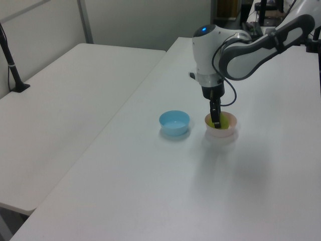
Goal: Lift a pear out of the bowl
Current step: 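Close the gripper on the green pear, then lift the pear out of the pink bowl and carry it aside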
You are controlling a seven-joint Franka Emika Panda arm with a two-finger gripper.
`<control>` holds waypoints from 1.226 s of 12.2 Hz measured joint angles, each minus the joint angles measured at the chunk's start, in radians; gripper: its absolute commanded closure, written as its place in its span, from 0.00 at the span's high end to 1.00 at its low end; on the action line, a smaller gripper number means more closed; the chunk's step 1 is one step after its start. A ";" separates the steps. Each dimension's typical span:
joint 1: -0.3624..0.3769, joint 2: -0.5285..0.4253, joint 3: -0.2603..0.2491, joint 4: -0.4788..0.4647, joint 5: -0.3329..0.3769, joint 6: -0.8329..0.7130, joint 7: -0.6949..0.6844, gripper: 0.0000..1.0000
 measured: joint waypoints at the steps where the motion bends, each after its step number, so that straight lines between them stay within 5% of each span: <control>1: 0.002 0.005 0.000 -0.002 -0.001 0.004 0.000 0.44; 3: 0.005 0.004 0.000 -0.003 -0.007 0.007 0.000 0.35; 9: 0.006 -0.010 0.000 -0.002 -0.007 0.004 0.000 0.35; 15: -0.056 -0.169 -0.019 0.002 -0.007 -0.111 0.001 0.35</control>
